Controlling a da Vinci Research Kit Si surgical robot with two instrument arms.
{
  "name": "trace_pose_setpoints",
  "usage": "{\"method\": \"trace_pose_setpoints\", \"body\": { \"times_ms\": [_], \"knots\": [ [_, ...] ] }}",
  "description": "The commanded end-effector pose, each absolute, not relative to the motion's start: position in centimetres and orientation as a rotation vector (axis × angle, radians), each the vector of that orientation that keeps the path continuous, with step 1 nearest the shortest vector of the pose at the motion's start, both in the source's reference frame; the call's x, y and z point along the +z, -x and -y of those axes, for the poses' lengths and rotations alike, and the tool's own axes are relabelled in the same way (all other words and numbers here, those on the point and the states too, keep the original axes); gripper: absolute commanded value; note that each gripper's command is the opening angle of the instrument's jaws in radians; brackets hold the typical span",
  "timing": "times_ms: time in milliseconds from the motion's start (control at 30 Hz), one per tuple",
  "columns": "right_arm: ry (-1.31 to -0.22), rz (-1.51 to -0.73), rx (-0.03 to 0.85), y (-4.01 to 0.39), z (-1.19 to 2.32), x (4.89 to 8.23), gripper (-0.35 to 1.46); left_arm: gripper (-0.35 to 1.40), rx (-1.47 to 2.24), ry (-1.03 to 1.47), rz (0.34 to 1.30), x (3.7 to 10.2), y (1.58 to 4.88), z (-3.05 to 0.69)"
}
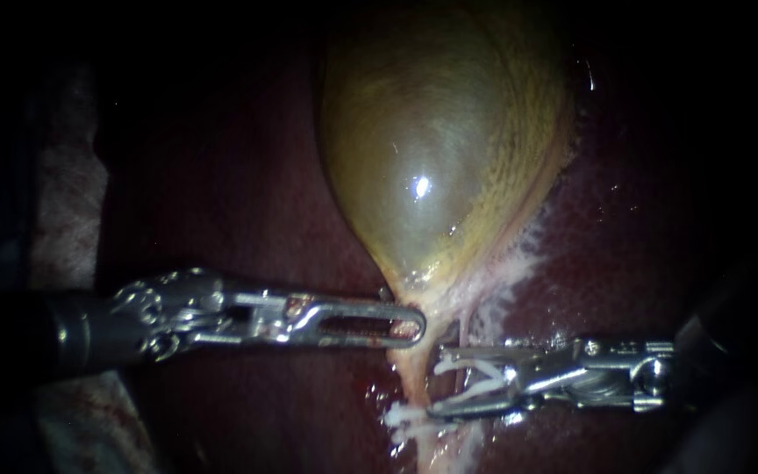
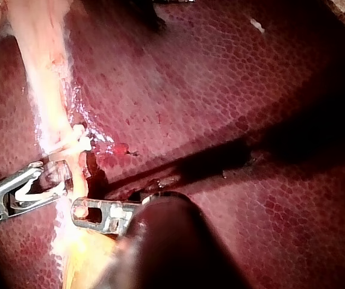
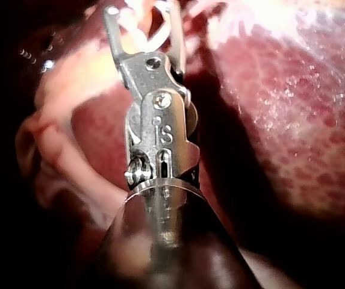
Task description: Clipping third clip left tube
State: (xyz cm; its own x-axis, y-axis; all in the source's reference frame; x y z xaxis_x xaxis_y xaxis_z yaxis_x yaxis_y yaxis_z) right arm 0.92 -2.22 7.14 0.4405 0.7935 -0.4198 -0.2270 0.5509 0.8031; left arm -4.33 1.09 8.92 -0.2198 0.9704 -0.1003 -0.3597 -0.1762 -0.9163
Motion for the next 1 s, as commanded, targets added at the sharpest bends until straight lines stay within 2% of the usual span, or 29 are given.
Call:
{"method": "trace_pose_setpoints", "body": {
  "times_ms": [33,500,1000],
  "knots": [
    [-0.744,-0.888,0.717,-0.93,2.22,7.14,0.51,-0.35,1.616,0.913,0.980,8.92,4.33,-1.09],
    [-0.781,-0.789,0.769,-1.07,2.07,7.18,0.56,-0.35,1.617,0.913,0.980,8.92,4.33,-1.10],
    [-0.792,-0.760,0.778,-1.38,1.93,7.16,0.58,-0.35,1.617,0.913,0.981,8.93,4.34,-1.10]
  ]
}}
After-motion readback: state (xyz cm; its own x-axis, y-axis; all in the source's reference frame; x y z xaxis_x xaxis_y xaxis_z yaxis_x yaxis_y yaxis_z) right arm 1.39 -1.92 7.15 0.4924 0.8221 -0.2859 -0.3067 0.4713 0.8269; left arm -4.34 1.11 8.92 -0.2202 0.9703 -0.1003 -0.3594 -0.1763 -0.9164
